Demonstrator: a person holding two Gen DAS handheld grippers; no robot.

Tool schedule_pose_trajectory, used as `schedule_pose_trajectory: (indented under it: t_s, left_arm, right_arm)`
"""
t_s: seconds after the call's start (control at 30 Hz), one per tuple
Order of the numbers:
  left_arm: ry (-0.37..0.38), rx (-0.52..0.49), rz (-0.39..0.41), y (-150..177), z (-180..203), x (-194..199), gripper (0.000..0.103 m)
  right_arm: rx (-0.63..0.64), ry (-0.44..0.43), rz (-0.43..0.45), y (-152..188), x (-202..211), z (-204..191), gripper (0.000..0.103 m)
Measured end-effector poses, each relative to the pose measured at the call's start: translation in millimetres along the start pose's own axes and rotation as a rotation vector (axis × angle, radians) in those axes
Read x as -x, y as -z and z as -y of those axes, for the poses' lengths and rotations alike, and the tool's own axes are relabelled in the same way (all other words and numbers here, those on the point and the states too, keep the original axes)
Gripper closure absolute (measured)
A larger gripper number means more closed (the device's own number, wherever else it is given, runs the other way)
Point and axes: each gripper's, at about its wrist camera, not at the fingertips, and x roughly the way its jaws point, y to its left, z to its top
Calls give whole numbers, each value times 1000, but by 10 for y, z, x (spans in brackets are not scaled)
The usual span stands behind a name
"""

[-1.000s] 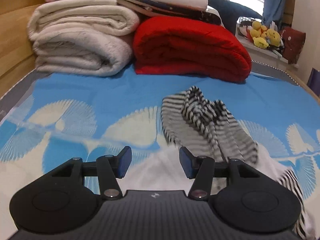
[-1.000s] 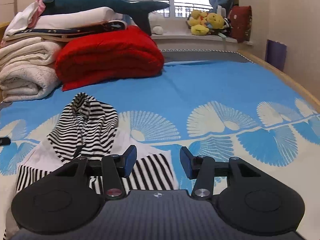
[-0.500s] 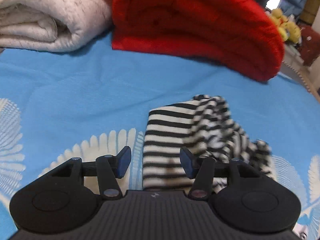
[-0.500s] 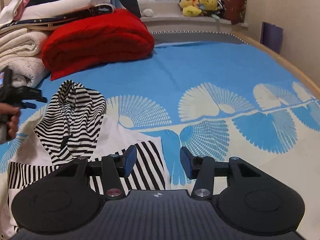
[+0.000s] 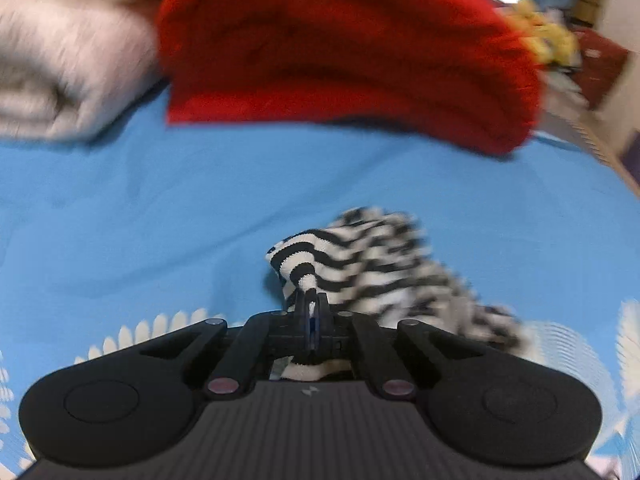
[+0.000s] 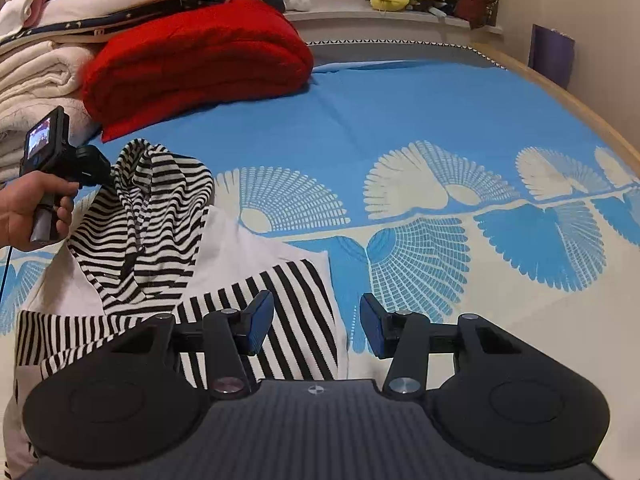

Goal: Fold small clothes

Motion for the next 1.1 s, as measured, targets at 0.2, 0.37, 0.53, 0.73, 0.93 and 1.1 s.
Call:
schedule_pose_trajectory:
  t_s: [0.2, 0.37, 0.53, 0.73, 0.93, 1.1]
  left_arm:
    - [199, -293, 103, 449, 508, 1215, 102]
    - [454, -475, 90, 1574, 738, 2637, 102]
    - [532, -415, -173, 2709, 562, 3380, 98]
    - [242, -107, -110, 2697, 256, 3548, 61]
    - [86, 337, -166, 2491, -136, 2905, 58]
    - [226, 497, -280, 2582, -197, 2576, 54]
  right_arm:
    - [-25, -10, 23, -54, 95, 22, 53]
    - [-47, -14, 54, -82, 234, 108, 53]
    - [-93, -10, 96, -86, 406, 236, 54]
    - [-180, -102, 99, -40, 540, 303, 60]
    - [-238, -255, -48, 52, 317, 187, 60]
    - [-302, -342, -267, 259, -114, -33, 51]
